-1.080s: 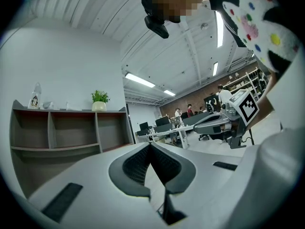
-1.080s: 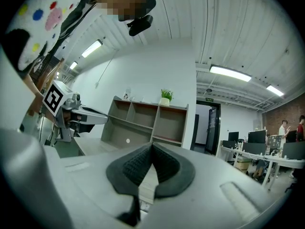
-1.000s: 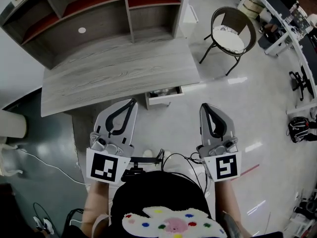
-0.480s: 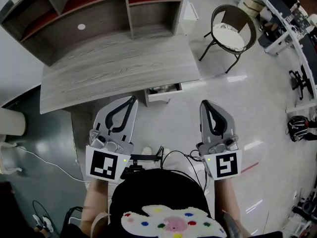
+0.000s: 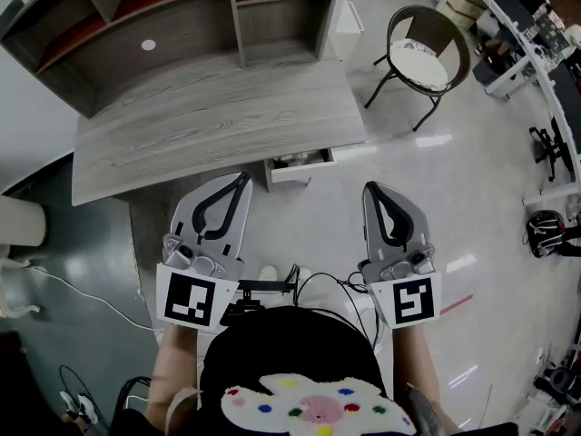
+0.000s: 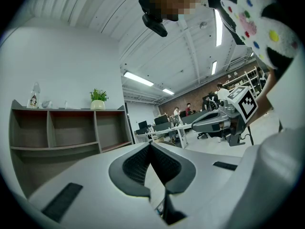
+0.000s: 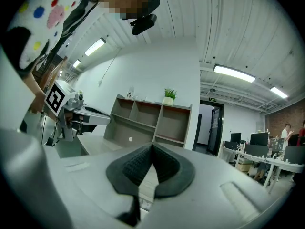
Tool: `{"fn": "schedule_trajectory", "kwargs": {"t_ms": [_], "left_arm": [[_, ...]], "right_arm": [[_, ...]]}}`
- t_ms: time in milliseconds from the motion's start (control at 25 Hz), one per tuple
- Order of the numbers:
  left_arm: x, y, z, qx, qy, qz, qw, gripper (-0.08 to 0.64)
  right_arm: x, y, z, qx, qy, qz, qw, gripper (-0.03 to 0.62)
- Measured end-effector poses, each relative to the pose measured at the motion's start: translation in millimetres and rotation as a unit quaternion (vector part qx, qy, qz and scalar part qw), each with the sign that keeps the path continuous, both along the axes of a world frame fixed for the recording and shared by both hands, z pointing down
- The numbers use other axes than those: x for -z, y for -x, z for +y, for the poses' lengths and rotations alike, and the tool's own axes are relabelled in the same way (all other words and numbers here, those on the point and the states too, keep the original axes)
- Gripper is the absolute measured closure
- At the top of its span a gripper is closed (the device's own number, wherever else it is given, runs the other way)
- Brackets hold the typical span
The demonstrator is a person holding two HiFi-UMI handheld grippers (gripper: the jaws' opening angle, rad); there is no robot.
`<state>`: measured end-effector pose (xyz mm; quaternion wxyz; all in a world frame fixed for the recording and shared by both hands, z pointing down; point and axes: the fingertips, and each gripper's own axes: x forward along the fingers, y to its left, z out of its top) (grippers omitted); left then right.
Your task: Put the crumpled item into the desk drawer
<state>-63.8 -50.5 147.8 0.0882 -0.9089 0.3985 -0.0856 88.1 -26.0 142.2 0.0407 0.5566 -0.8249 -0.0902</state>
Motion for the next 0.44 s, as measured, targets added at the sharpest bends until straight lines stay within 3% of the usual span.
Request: {"fn": "schedule_trajectory", "kwargs": {"t_ms": [440], "left_arm": [[0.1,-2.0,0.5,-0.009,-0.004,-0.014,0.9999,0.554]], "right_arm": [[4.6,1.0,-2.1,-0.001,0.001,-0.004,1.000,0.583]]}}
